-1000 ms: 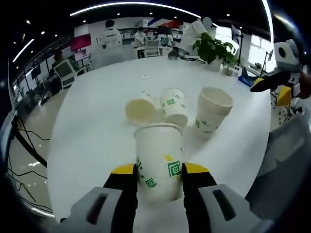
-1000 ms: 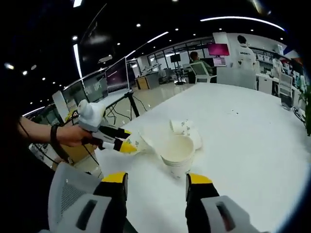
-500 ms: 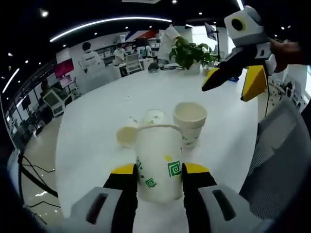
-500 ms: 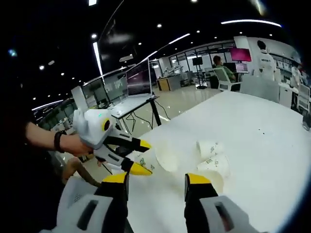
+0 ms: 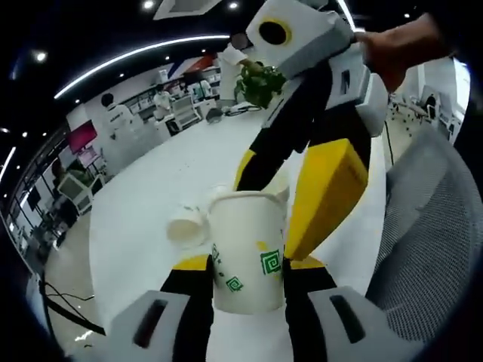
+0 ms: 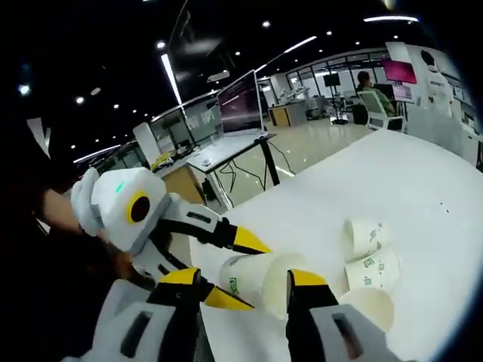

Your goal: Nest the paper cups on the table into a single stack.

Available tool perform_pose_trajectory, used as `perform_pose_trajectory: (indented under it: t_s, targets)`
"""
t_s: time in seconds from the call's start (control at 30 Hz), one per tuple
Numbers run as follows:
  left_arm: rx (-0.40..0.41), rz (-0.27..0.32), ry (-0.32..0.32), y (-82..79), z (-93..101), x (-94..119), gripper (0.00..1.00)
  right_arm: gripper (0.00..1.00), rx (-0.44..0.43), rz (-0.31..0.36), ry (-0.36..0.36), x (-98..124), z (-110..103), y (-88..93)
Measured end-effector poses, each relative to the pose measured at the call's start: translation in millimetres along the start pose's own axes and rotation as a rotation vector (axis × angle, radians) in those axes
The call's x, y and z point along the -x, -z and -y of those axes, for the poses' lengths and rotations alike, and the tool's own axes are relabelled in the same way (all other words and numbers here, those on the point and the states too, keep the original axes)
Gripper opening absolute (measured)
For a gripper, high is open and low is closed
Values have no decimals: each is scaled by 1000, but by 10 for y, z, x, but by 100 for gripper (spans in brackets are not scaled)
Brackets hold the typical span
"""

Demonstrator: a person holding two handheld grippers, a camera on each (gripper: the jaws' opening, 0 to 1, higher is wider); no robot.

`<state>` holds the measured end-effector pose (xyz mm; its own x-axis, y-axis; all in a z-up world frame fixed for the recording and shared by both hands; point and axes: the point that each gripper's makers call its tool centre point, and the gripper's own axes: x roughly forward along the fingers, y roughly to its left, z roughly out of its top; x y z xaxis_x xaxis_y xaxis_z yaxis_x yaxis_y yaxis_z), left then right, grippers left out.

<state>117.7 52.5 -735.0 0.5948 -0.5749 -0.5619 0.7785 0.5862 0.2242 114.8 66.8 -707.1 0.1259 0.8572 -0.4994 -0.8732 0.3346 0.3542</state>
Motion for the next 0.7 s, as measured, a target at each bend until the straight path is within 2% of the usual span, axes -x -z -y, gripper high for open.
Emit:
perform_pose_trajectory:
  t_s: [0.2, 0.27, 0.4, 0.47, 0.7]
  targets:
    - [-55, 15, 24, -91, 57, -50, 35, 35, -14, -43, -29, -13, -38, 120]
    - [-105, 14, 32, -116, 93, -73, 35, 30, -15, -44, -36, -15, -39, 141]
    - [-135, 28, 55, -176, 161, -97, 35, 23, -22, -41, -47, -8, -88, 149]
    - [-164, 25, 65, -185, 202, -110, 34, 16, -30, -34, -62, 1, -134, 138]
    - [-154, 35, 81, -225, 246, -113, 35, 1, -51, -60, -38, 35, -132, 204]
